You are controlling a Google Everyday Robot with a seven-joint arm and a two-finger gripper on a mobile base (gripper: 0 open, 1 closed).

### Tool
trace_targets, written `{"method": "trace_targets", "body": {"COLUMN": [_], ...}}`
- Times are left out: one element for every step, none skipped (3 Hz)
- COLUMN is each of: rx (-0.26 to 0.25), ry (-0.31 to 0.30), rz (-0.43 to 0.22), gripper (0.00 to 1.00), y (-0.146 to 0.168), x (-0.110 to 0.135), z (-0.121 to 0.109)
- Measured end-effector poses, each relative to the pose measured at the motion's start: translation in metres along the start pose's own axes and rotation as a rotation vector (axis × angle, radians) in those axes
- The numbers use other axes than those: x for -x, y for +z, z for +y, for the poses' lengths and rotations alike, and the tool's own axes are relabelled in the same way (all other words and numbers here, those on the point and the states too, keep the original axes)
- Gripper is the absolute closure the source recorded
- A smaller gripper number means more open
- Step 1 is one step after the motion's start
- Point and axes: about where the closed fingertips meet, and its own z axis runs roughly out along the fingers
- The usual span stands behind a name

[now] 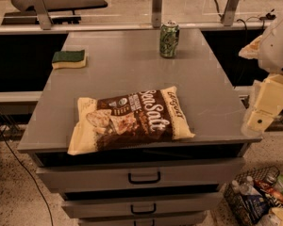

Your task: Move brown chip bag near sponge

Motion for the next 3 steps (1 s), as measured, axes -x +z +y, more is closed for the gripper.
{"method": "trace_targets", "body": {"rx": [0.039, 0.084, 0.130], "ry": [0.007, 0.000, 0.016], "rz": [-0.078, -0.165, -0.245], "gripper": [0.00, 0.00, 0.00], "y": [0.030, 0.062, 0.099], "x": [0.026, 0.062, 0.091], "z": [0.006, 0.013, 0.024]}}
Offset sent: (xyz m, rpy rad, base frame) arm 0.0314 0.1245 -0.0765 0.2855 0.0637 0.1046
